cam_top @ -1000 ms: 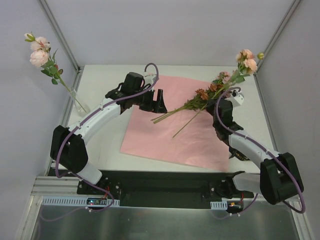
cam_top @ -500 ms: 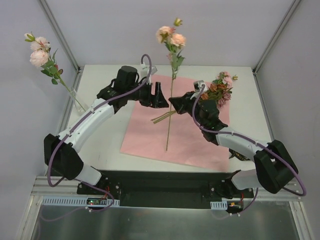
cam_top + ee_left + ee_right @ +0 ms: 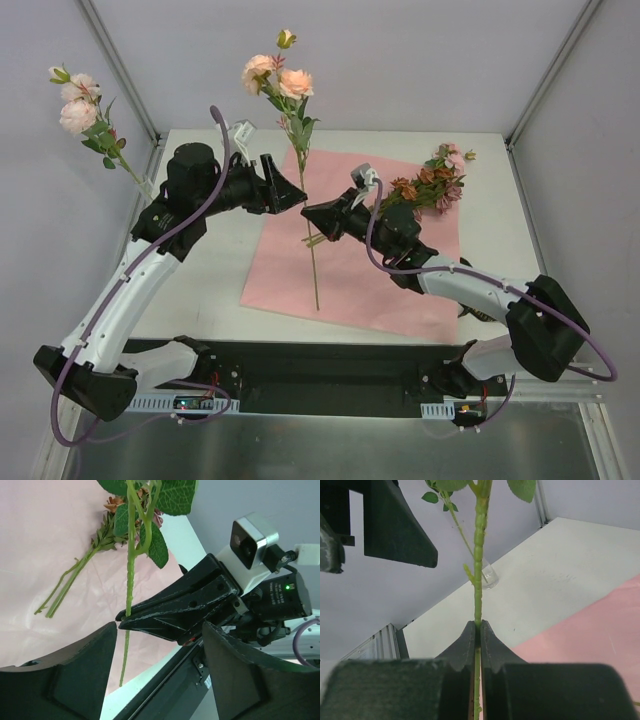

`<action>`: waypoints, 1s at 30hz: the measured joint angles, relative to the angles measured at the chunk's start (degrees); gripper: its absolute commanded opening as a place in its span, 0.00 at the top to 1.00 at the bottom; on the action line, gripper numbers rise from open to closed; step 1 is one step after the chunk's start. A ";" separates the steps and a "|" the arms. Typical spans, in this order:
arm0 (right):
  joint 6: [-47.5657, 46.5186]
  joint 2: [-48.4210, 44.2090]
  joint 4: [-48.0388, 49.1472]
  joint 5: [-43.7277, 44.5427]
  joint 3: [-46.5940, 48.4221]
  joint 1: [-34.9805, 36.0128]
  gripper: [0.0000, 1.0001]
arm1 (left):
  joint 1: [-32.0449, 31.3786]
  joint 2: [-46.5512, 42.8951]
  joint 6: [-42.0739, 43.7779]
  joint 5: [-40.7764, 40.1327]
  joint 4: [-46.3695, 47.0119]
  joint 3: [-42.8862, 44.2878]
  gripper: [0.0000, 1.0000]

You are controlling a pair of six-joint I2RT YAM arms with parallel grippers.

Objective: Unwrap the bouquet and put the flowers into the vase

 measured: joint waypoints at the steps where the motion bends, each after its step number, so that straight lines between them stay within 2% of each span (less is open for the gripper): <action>1: -0.17 0.00 0.04 -0.20 0.04 0.37 0.99 | 0.00 -0.50 -0.35 -0.17 0.04 0.00 0.27; 4: -0.66 0.00 0.04 -0.70 0.07 1.03 0.99 | 0.00 -0.46 -0.57 -0.24 -0.55 0.17 0.30; 9: -1.55 -0.20 -0.02 -1.36 0.07 2.03 0.99 | 0.00 1.79 -0.92 -0.28 -2.93 2.05 0.46; 15: -2.78 -1.29 -0.15 -1.90 0.07 2.73 0.99 | 0.00 3.80 -1.25 -0.26 -4.20 4.37 0.56; 22: -3.67 -2.36 -0.39 -2.47 0.07 2.89 0.99 | 0.00 5.64 -2.16 -0.24 -4.63 6.10 0.74; 26: -4.24 -2.49 -0.74 -2.75 0.07 2.91 0.99 | 0.00 6.45 -2.23 -0.28 -4.81 6.64 1.00; 27: -4.31 -2.49 -0.85 -2.78 0.07 2.89 0.98 | 0.00 6.47 -1.90 -0.46 -4.85 6.75 1.00; 28: -4.35 -2.51 -0.87 -2.80 0.07 2.89 0.78 | 0.00 6.45 -1.40 -1.22 -4.92 6.75 1.00; 30: -4.63 -2.64 -1.11 -2.73 0.20 2.89 0.49 | 0.02 6.36 -0.50 -2.25 -5.27 6.78 1.00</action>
